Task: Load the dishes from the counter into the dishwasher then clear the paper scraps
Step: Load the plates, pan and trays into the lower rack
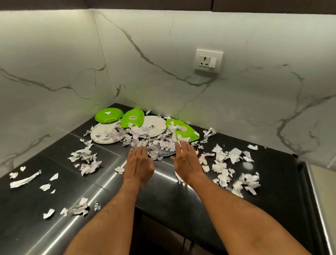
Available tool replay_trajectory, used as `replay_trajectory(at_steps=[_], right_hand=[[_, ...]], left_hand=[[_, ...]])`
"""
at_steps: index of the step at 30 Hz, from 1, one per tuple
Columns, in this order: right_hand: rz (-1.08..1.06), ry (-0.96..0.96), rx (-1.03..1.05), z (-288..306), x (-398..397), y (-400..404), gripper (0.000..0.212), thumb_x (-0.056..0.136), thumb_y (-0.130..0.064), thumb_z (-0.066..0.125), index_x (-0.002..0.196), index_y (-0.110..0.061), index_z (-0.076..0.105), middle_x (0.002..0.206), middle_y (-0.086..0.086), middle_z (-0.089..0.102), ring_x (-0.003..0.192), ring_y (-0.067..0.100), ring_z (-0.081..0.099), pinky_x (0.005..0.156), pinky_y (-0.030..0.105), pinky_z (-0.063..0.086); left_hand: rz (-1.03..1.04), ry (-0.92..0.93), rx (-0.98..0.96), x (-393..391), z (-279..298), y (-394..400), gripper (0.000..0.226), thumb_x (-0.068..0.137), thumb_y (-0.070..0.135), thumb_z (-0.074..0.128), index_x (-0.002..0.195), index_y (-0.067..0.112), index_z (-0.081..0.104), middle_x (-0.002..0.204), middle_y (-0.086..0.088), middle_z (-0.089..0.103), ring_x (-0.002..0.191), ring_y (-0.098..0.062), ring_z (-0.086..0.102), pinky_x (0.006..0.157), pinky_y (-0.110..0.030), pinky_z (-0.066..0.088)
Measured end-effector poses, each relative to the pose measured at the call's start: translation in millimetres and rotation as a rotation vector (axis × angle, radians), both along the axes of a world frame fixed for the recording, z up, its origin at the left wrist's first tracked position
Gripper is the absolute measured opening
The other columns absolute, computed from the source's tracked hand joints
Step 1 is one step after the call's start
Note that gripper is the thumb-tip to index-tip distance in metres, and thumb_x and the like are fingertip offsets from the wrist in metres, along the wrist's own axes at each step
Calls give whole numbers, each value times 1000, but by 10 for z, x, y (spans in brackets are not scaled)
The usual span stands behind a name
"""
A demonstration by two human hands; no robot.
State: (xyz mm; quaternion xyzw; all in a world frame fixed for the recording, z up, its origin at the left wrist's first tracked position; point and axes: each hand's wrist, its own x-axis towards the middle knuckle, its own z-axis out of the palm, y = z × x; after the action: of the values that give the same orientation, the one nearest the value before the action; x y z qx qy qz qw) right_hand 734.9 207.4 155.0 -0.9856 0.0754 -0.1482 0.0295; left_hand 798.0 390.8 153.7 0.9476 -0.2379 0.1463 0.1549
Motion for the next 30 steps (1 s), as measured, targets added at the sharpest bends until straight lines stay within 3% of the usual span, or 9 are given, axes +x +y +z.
replay_trajectory(at_steps=[5,10,17,23,27,30], right_hand=[[61,62,27,-188,560,-196,51,97,-31,60,136,0,51,130,19,57,121,33,52,109,43,43],[26,181,185,-466,772,-289,30,106,-28,47,119,-4,60,119,16,59,113,31,52,99,40,43],[-179,294,341,-513,1038,-329,29,100,-12,47,111,1,70,113,20,67,110,35,62,92,40,51],[-446,195,598,-524,1240,-275,19,91,-6,54,102,-1,69,104,17,67,103,35,63,74,39,52],[-645,51,865,-469,1348,-256,8,85,-8,62,89,-5,68,96,16,69,94,36,63,74,38,53],[-817,-55,1102,-397,1454,-259,21,84,-12,66,101,0,72,105,17,73,100,39,66,79,36,50]], left_hand=[[68,92,63,324,-239,-201,51,91,26,59,136,4,52,131,-13,61,124,-28,54,120,-44,30],[117,221,114,565,-445,-322,39,97,23,49,132,6,54,128,-12,61,123,-26,54,118,-42,32],[209,358,35,1016,-470,-388,16,92,10,47,102,6,59,104,-15,65,98,-32,60,88,-41,45],[305,601,-153,1364,-426,-435,16,88,6,49,95,0,63,105,-20,67,96,-35,62,79,-40,50],[360,699,-316,1527,-399,-476,8,89,7,53,91,3,59,97,-14,63,86,-28,56,69,-35,46],[383,727,-416,1591,-379,-501,8,90,8,53,84,4,56,88,-11,59,82,-27,54,66,-33,39]])
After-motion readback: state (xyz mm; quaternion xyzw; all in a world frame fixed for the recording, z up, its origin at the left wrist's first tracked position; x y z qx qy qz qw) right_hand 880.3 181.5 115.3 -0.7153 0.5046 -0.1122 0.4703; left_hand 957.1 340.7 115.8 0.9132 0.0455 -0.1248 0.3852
